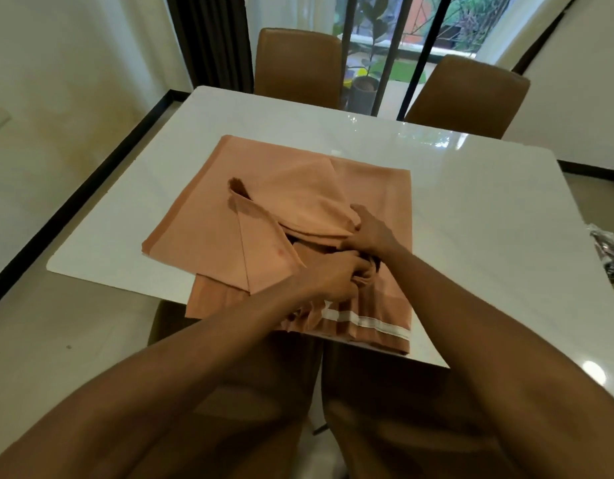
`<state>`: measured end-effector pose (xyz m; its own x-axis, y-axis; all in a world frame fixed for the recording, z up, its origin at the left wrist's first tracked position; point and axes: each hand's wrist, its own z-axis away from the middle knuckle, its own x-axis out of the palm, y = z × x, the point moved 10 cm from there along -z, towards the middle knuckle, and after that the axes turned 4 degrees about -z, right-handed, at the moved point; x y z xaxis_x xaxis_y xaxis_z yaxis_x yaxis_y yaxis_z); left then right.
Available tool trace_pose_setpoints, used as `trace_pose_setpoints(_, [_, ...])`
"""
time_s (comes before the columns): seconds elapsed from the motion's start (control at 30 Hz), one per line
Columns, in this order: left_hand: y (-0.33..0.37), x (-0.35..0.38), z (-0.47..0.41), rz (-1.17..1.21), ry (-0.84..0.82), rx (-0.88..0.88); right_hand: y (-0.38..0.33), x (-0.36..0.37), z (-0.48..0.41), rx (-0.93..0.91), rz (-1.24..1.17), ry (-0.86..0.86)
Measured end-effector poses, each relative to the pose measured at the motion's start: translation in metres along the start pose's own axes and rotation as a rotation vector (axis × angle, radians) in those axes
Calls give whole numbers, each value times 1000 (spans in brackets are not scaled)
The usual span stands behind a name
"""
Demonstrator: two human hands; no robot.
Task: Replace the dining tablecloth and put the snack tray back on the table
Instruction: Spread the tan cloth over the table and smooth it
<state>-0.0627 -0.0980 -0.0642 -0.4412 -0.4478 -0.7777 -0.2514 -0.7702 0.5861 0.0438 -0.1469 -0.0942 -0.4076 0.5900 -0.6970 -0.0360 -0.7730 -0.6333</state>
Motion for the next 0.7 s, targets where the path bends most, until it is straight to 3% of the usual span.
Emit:
trace_pose_setpoints(0.1, [8, 28, -7, -124, -69, 26, 24, 4, 12, -41, 167, -2])
trace_pose_setpoints(0.17, [-2, 34, -3, -29, -49, -14, 38, 10, 20, -24, 210, -17])
trace_pose_setpoints(0.23, [-26, 23, 10, 117, 79, -97, 46, 19, 26, -32, 268, -37])
trace_pose_setpoints(0.33, [-87, -7, 43, 122, 350, -313, 45, 30, 29, -94, 331, -19])
trace_pose_setpoints(0.43, [-147, -21, 77, 222, 473, -517, 29, 41, 25, -199, 403, 35])
trace_pose_setpoints(0.57, [-203, -9, 105, 418, 457, -803, -6, 56, 10, -297, 413, 78])
trace_pose_setpoints(0.7, [-198, -10, 93, 419, 452, -809, -40, 74, -15, -354, 481, 76])
